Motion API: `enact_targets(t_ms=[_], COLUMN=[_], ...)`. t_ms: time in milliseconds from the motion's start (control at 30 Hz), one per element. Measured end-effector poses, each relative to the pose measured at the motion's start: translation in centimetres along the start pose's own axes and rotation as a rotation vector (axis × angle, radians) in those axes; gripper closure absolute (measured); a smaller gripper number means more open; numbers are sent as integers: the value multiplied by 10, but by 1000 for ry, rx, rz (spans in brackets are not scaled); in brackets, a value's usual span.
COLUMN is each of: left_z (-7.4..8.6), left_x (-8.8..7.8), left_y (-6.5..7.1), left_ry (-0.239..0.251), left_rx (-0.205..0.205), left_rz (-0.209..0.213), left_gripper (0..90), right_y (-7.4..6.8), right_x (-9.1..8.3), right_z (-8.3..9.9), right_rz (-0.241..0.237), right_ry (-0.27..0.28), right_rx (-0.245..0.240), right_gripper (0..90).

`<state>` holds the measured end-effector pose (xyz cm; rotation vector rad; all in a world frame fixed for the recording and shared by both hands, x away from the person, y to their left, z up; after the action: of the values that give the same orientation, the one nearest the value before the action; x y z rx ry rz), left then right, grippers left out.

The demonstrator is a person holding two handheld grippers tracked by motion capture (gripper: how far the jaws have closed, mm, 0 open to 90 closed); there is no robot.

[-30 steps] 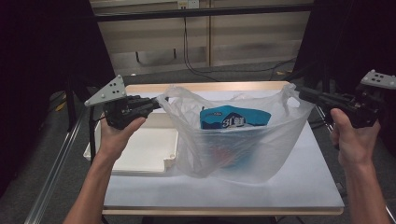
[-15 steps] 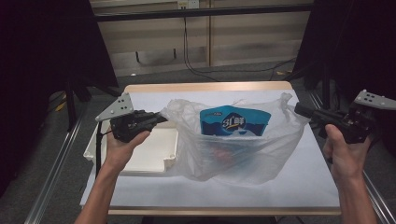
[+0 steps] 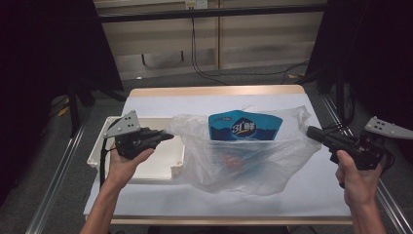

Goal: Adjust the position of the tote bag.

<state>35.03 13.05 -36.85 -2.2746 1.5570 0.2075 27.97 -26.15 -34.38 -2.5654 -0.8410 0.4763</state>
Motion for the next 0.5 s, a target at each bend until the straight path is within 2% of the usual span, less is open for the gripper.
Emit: enact_targets(t_ms=[133, 167, 200, 433, 500], left_z=[8, 11, 15, 35, 41], left_x=[-2, -3, -3, -2, 0], left_y=[-1, -2, -2, -6, -6], left_ry=[-12, -30, -45, -101, -126], left_rx=[-21, -11, -1, -9, -9], left_rz=[9, 7, 10, -1, 1], left_gripper=[900, 900, 900, 900, 900], right_y=[3, 3, 5, 20, 25], right_x=[3, 4, 4, 6, 7], right_z=[8, 11, 13, 39, 46], right_rz=[-8, -8, -2, 44, 57], right_ry=[-21, -29, -36, -99, -118], right_rx=[17, 21, 20, 48, 38], right_gripper=[900, 900, 900, 900, 900])
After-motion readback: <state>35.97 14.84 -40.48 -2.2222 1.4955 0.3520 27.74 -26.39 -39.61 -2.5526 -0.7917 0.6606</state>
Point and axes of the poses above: each handheld gripper's, and its own axes: x roughly forward along the jaws, z roughly out of its underside, y roughly to its right, the point moved 9 cm from there along x, roughly forward along the jaws, and after that the axes turned 13 degrees about x, right-handed, at the moved point
